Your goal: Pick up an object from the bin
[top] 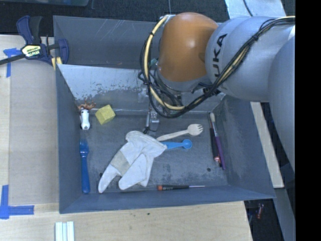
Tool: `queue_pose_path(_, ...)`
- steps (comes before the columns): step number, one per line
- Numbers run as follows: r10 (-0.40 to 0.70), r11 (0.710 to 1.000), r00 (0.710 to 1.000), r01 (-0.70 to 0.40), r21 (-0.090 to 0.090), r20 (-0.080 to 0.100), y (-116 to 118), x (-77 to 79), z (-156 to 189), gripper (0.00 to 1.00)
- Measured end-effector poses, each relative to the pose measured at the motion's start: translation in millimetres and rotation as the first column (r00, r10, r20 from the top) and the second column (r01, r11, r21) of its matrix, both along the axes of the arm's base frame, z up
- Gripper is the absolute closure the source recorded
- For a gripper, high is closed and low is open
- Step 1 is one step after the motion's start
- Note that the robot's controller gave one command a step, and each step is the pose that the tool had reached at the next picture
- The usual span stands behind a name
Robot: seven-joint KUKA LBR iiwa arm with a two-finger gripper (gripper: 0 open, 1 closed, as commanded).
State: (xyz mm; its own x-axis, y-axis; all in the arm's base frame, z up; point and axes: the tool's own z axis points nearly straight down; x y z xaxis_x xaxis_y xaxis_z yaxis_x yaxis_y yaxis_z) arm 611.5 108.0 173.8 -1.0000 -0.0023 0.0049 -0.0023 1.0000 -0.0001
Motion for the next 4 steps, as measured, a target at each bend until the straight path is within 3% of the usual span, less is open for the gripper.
queue_pose_path(1,-0.002,1.0,1.0,0.002,0.001,0.008,-1,1.7,5,0.0)
queue_pose_path(2,0.58,0.815,0.814,-0.58,-0.002,0.01,-15,-26.2,-78,0.0)
queue_pose_path(3,0.514,0.858,0.858,-0.514,-0.002,0.013,-25,-30.4,-46,0.0)
queue_pose_path(4,0.893,0.451,0.451,-0.893,0.0,0.007,-8,-59.0,-71,0.0)
